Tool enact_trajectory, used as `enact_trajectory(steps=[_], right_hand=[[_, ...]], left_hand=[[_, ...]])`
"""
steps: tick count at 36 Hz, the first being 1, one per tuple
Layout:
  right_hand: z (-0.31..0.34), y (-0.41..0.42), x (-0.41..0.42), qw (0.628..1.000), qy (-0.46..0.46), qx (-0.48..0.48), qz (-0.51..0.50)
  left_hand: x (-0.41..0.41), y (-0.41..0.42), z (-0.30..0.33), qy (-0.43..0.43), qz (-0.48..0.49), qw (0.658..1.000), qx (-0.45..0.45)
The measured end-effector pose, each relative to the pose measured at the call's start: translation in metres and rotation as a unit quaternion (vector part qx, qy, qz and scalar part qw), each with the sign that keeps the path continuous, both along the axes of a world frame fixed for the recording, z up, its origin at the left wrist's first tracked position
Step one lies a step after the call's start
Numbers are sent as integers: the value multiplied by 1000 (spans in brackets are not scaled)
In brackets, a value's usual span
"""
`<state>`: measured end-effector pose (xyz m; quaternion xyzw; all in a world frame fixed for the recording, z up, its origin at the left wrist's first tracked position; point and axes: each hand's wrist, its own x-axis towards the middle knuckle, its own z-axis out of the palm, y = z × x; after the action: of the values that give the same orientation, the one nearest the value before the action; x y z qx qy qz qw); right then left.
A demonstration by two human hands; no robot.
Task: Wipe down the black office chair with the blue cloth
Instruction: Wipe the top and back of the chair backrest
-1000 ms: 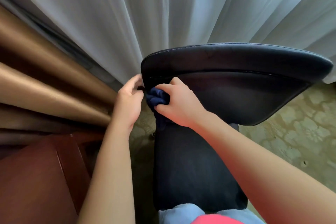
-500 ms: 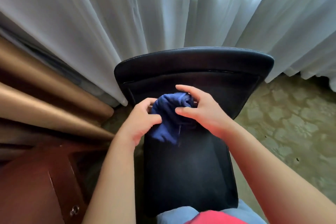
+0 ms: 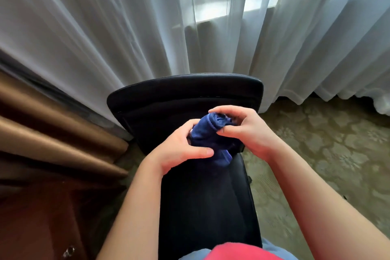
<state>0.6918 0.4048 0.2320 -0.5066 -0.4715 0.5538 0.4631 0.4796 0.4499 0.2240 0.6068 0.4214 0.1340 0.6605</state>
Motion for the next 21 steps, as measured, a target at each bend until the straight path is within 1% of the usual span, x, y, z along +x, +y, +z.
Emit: enact_trajectory(steps=[3, 6, 8, 11, 13, 15, 18, 21], right_hand=[[3, -8, 21, 1000, 5, -1, 23], [3, -15, 38, 999, 5, 0, 36], [3, -18, 47, 999, 17, 2, 36], [1, -21, 59, 998, 52, 8, 32], [-3, -22, 65, 997, 70, 8, 18], [-6, -23, 68, 998, 67, 6, -7], [-12, -26, 71, 998, 47, -3, -51], [-20, -29, 77, 994, -8, -15, -106]], left_hand=[[14, -7, 6, 0, -12, 1000, -14], [27, -11, 9, -15, 26, 999, -43], [36, -14, 12, -24, 26, 999, -30], [49, -19, 14, 1, 8, 1000, 5], [59, -24, 14, 9, 2, 1000, 10], [69, -31, 14, 1, 7, 1000, 7], [81, -39, 11, 6, 51, 998, 41], [90, -46, 4, 2, 138, 987, 77]])
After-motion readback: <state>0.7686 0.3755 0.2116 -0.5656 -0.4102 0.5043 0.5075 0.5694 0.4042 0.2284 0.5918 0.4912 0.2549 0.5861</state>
